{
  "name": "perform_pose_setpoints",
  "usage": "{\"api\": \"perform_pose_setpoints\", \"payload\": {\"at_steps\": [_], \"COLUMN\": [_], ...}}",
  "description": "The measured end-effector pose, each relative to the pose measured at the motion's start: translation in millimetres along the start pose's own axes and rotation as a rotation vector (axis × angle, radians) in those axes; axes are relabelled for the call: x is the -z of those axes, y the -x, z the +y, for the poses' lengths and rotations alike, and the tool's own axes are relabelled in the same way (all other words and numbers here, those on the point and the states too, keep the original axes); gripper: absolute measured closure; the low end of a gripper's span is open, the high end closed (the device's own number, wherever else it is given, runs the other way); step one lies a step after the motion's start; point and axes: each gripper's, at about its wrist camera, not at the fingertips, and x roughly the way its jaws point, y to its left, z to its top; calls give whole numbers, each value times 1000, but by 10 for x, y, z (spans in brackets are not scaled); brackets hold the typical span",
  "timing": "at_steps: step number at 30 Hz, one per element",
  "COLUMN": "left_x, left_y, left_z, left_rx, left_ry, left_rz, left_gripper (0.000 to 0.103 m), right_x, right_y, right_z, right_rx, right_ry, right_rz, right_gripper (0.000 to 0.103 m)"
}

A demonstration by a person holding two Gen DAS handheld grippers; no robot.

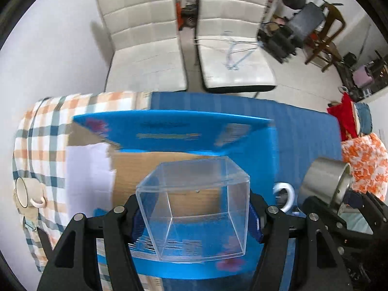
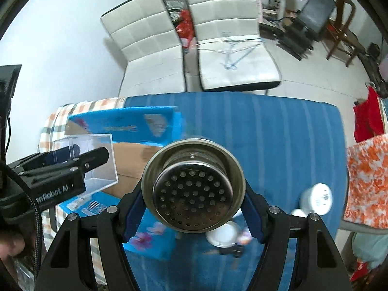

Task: Organize rigid objects
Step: 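Carry the clear cube and strainer tin into the blue box with both tools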

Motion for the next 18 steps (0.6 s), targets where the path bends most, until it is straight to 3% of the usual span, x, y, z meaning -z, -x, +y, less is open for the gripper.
{"api": "perform_pose_setpoints", "payload": {"at_steps": [8,18], "left_x": [-146,-223], "left_y": [-551,-1075], "left_z": [645,857], "left_rx": [13,57], "left_ry": [29,37], "left_rz": [86,155], "left_gripper": [40,40], "right_x": [-115,-184], "right_y": [-815,-1561], "right_z": [581,732], "right_rx": [6,57], "right_ry": [13,9], "right_rz": [77,157], "right_gripper": [30,30]}}
